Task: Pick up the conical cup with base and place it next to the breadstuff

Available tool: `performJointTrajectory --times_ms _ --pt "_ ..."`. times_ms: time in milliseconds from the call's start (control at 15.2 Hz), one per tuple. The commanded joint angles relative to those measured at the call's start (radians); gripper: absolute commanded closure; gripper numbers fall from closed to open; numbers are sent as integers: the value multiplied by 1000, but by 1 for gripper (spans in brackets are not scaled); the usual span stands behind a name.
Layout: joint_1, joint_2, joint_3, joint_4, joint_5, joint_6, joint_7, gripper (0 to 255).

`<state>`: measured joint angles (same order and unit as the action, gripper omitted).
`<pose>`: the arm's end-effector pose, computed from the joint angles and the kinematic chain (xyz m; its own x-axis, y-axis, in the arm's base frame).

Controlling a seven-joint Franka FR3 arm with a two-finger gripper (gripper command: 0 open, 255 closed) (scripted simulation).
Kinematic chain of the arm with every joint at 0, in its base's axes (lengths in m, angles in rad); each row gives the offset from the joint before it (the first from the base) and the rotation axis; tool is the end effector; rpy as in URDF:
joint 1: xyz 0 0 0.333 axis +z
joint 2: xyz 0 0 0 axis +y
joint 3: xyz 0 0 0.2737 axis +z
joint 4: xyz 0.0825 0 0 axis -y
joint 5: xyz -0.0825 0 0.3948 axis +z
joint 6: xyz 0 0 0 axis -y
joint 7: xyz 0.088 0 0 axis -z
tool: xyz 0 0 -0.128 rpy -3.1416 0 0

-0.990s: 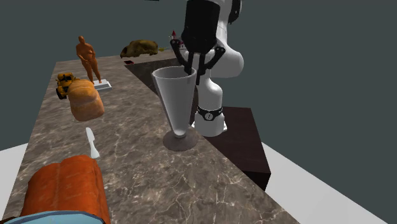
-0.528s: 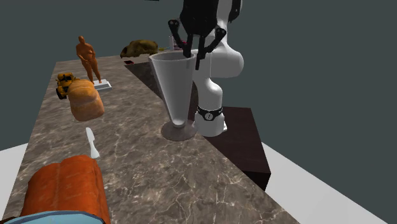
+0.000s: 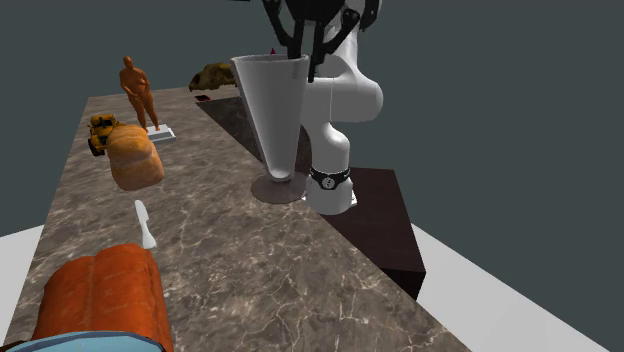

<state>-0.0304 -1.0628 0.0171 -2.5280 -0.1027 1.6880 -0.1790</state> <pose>0.2987 -0.0152 0.5572 0.9657 0.1706 0.1958 0.1415 -0.9779 0.1541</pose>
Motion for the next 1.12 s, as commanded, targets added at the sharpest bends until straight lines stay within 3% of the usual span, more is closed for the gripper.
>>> performJointTrajectory --times_ms 0,1056 --pt "-1 10 -2 34 -1 -23 -5 255" --pt "-7 122 1 312 1 -188 -23 255"
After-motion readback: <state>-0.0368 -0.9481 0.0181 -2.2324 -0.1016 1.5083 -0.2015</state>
